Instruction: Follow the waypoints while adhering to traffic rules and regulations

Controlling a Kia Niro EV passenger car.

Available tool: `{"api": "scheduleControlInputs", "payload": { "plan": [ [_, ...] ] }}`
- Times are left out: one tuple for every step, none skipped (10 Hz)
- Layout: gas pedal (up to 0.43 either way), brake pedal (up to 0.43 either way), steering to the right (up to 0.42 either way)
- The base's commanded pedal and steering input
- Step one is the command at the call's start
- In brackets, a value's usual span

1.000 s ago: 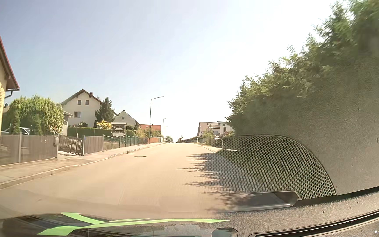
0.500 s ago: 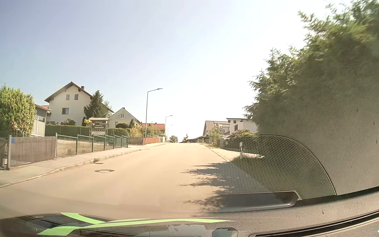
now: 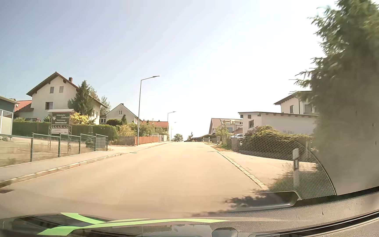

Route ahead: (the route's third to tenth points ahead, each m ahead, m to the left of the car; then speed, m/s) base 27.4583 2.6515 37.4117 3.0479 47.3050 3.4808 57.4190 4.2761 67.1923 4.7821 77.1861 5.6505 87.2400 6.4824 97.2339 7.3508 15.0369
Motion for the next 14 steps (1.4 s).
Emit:
{"api": "scheduleControlInputs", "payload": {
  "plan": [
    [0.248,0.0,-0.016],
    [0.26,0.0,-0.014],
    [0.26,0.0,-0.009],
    [0.268,0.0,-0.007],
    [0.268,0.0,-0.007],
    [0.268,0.0,-0.007],
    [0.268,0.0,-0.007],
    [0.268,0.0,-0.007],
    [0.26,0.0,-0.007],
    [0.26,0.0,-0.007],
    [0.26,0.0,-0.007],
    [0.26,0.0,-0.007],
    [0.26,0.0,-0.007],
    [0.26,0.0,-0.007]
  ]
}}
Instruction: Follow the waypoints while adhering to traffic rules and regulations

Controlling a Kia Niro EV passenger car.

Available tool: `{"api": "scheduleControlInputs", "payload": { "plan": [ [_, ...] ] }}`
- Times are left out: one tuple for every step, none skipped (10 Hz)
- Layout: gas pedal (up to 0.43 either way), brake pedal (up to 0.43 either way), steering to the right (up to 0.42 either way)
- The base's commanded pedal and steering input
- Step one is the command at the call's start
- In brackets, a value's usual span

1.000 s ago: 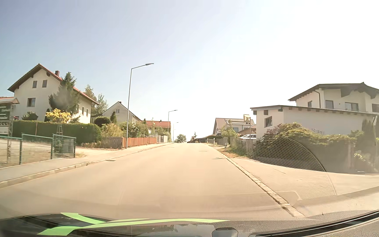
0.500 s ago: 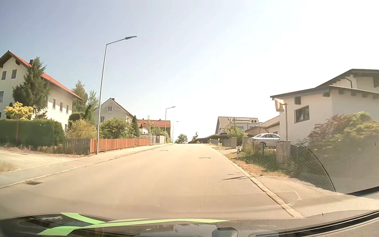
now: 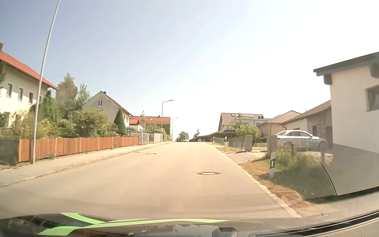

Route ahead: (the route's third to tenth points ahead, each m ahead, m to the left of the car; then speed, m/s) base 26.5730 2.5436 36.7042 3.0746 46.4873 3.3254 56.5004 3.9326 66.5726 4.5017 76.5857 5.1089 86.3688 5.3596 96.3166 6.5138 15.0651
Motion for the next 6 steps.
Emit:
{"api": "scheduleControlInputs", "payload": {
  "plan": [
    [0.26,0.0,-0.007],
    [0.248,0.0,-0.007],
    [0.248,0.0,-0.007],
    [0.248,0.0,-0.007],
    [0.248,0.0,-0.007],
    [0.248,0.0,-0.007]
  ]
}}
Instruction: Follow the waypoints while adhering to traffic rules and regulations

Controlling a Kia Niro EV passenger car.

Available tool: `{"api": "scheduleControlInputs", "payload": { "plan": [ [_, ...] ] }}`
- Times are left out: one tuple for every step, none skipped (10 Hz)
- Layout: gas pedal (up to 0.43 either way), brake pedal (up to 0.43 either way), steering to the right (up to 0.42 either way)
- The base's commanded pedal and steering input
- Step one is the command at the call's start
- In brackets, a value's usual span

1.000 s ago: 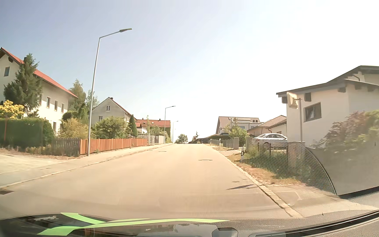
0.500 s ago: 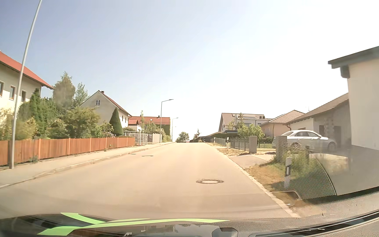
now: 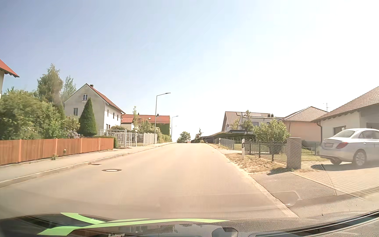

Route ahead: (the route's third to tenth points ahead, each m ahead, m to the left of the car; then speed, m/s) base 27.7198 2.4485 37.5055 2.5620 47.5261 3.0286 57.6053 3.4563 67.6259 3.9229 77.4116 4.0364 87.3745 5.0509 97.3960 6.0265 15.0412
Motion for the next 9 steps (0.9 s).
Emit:
{"api": "scheduleControlInputs", "payload": {
  "plan": [
    [0.248,0.0,-0.007],
    [0.24,0.0,-0.007],
    [0.24,0.0,-0.007],
    [0.24,0.0,-0.007],
    [0.24,0.0,-0.007],
    [0.24,0.0,-0.007],
    [0.24,0.0,-0.007],
    [0.24,0.0,-0.007],
    [0.24,0.0,-0.007]
  ]
}}
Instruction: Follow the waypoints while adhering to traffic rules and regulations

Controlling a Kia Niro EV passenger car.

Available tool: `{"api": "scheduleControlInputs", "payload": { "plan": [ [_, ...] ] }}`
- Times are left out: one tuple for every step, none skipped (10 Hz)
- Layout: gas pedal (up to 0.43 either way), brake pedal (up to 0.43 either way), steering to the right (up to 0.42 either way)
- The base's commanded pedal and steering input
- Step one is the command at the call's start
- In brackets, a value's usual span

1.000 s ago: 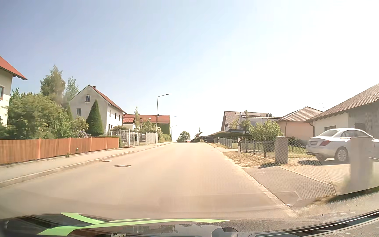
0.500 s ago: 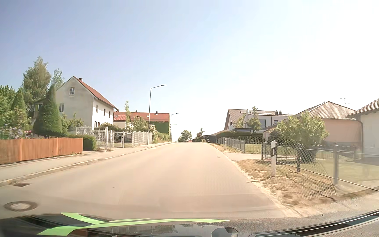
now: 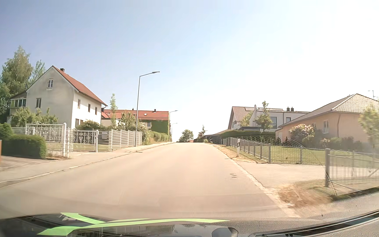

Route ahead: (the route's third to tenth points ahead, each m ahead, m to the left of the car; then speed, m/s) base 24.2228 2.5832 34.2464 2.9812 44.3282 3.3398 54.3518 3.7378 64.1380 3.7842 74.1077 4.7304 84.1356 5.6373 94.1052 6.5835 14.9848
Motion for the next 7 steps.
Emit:
{"api": "scheduleControlInputs", "payload": {
  "plan": [
    [0.24,0.0,-0.007],
    [0.22,0.0,-0.007],
    [0.22,0.0,-0.007],
    [0.22,0.0,-0.007],
    [0.22,0.0,-0.007],
    [0.228,0.0,-0.007],
    [0.228,0.0,-0.007]
  ]
}}
